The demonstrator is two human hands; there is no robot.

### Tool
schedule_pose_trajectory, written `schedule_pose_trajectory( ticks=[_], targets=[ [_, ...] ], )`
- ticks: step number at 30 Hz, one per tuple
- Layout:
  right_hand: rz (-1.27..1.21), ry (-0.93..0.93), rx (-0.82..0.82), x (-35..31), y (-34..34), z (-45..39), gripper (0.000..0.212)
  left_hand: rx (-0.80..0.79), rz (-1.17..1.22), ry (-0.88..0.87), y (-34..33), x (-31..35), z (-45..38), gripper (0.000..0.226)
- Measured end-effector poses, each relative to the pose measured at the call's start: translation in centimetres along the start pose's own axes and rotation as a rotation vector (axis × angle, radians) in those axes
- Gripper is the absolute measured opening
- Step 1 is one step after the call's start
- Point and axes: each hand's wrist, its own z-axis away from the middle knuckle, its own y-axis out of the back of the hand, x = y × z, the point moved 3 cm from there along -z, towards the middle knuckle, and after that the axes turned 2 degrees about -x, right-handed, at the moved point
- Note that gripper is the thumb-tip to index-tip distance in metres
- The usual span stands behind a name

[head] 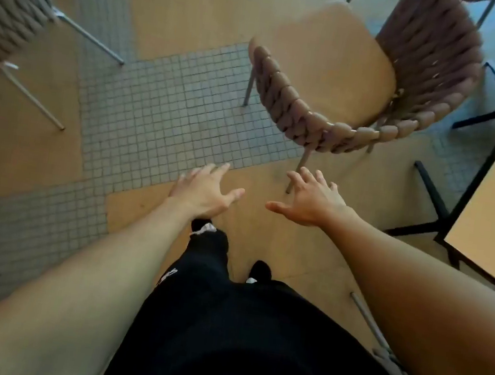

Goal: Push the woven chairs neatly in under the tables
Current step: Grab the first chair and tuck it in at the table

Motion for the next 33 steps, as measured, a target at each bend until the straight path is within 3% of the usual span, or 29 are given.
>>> schedule_pose_trajectory(
  ticks=[11, 23, 28, 31, 33],
  targets=[
    [-0.119, -0.258, 0.105, 5.6, 8.6, -10.1, 0.101, -0.049, -0.312, -0.367, 10.3, 7.1, -18.8, 0.094],
    [-0.212, -0.386, -0.06, 7.6, 10.4, -18.9, 0.094, -0.205, -0.568, -0.626, 11.7, 12.9, -32.2, 0.104],
    [-0.17, -0.364, -0.214, 8.4, 9.6, -21.3, 0.075, -0.321, -0.721, -0.628, 9.4, 13.0, -34.5, 0.082],
    [-0.136, -0.342, -0.237, 8.7, 9.5, -22.0, 0.069, -0.279, -0.765, -0.671, 8.7, 12.8, -35.1, 0.053],
    [-0.101, -0.332, -0.243, 8.8, 9.7, -22.3, 0.067, -0.249, -0.791, -0.708, 8.6, 13.0, -35.1, 0.05]
  ],
)
